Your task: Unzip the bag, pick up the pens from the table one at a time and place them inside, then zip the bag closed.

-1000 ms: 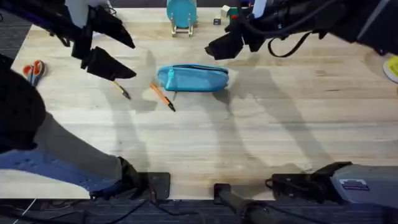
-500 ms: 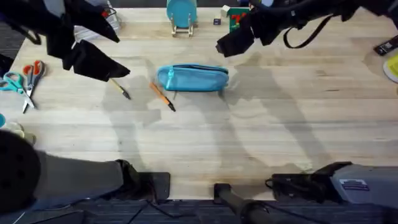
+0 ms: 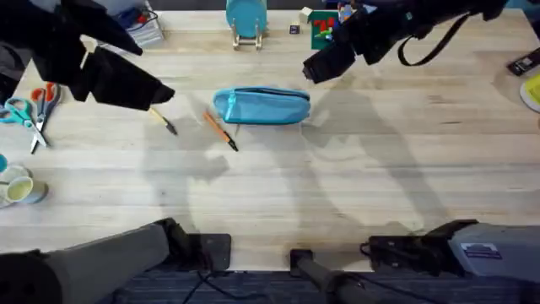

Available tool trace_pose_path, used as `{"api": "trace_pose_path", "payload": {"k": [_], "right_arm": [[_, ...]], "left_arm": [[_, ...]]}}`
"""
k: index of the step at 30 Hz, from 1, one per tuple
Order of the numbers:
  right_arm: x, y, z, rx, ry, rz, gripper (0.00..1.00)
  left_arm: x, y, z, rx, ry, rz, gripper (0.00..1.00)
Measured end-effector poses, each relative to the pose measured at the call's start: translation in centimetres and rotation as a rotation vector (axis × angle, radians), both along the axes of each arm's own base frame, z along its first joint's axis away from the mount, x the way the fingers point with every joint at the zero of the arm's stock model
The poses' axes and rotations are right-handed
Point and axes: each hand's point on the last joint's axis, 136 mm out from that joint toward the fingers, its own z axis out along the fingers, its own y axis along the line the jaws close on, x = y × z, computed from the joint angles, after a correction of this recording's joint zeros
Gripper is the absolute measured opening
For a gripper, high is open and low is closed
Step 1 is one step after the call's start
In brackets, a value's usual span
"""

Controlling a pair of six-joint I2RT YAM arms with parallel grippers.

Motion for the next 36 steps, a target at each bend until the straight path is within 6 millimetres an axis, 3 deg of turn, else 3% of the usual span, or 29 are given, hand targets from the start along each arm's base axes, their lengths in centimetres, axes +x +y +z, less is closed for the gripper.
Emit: {"api": "trace_pose_path", "payload": {"k": [3,5,10,11,12,17,27,36], "right_arm": [[-0.4,-0.2,-0.3,-0.009,0.021,0.000,0.995],[-0.6,-0.3,-0.5,-0.017,0.030,0.001,0.891],[-0.8,-0.4,-0.6,-0.022,0.036,0.004,0.191],[-0.8,-0.4,-0.6,-0.021,0.037,0.002,0.072],[-0.8,-0.4,-0.6,-0.021,0.037,0.003,0.042],[-1.1,-0.5,-0.8,-0.049,0.019,0.057,0.029],[-1.3,-0.6,-1.3,-0.175,-0.134,0.349,0.030],[-0.5,0.5,-6.6,-0.207,-0.057,0.517,0.031]], "left_arm": [[0.0,0.0,0.0,-0.031,0.042,0.075,0.995],[0.0,0.0,0.0,-0.050,0.070,0.124,0.995],[0.0,0.0,0.0,-0.080,0.112,0.197,0.996],[0.0,0.0,0.0,-0.083,0.116,0.204,0.996],[0.0,0.0,0.0,-0.085,0.119,0.210,0.996],[0.0,0.0,0.0,-0.091,0.127,0.224,0.995],[0.0,0.0,0.0,-0.095,0.132,0.233,0.995],[0.0,0.0,0.0,-0.096,0.134,0.236,0.995]]}}
